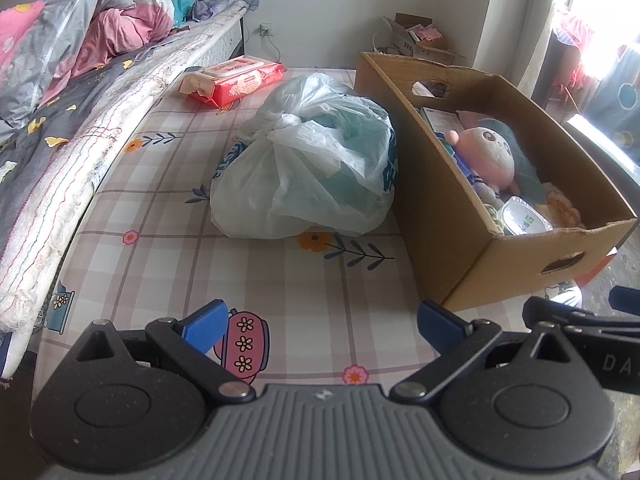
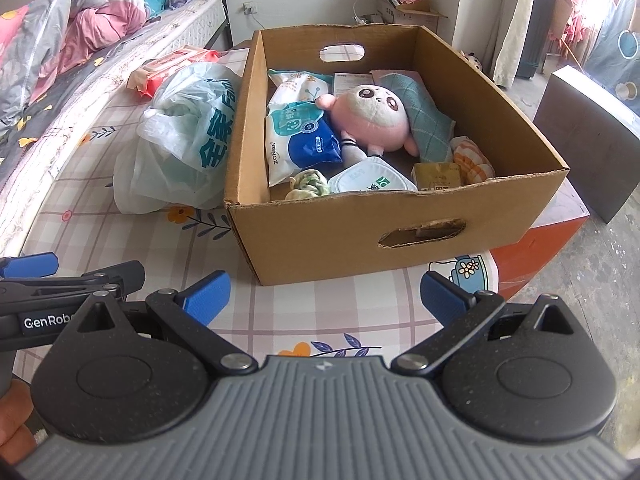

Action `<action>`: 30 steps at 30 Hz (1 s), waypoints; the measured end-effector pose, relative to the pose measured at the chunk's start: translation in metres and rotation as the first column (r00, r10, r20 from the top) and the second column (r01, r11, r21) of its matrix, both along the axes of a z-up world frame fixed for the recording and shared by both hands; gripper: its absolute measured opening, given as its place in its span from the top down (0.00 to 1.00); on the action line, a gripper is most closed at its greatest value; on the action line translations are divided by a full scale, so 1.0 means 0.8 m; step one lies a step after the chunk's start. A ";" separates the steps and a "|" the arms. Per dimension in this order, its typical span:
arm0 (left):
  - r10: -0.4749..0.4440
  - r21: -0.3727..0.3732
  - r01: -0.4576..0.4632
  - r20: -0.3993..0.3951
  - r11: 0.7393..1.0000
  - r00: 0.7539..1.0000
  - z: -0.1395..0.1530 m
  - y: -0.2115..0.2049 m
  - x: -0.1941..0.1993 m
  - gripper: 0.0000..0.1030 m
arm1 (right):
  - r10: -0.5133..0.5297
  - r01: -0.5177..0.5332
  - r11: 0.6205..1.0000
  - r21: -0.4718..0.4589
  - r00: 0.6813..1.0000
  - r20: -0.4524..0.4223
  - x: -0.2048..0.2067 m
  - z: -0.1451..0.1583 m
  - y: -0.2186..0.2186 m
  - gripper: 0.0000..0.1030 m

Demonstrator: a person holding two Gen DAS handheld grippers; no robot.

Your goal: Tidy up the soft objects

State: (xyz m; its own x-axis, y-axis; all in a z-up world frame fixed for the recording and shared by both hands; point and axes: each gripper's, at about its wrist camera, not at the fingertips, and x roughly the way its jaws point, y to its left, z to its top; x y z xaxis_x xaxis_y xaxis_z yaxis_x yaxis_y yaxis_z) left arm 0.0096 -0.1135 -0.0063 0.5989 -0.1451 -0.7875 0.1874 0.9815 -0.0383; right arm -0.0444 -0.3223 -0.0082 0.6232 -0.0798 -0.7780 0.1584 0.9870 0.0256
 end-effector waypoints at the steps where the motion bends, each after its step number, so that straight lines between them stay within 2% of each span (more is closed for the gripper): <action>1: 0.000 0.000 0.000 0.000 1.000 1.000 0.000 0.000 0.000 0.02 | 0.000 0.000 1.000 0.000 1.000 0.000 0.000 0.000 0.000 0.01; 30: 0.006 0.003 -0.006 -0.004 1.000 1.000 -0.004 0.002 0.000 0.02 | 0.000 0.000 1.000 0.005 1.000 -0.005 0.000 -0.003 0.001 0.01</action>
State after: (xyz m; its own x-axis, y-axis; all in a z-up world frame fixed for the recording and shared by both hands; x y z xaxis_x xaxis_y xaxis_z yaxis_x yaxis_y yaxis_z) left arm 0.0093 -0.1119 -0.0095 0.5968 -0.1391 -0.7903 0.1809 0.9828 -0.0364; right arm -0.0444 -0.3216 -0.0110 0.6195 -0.0756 -0.7813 0.1587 0.9869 0.0303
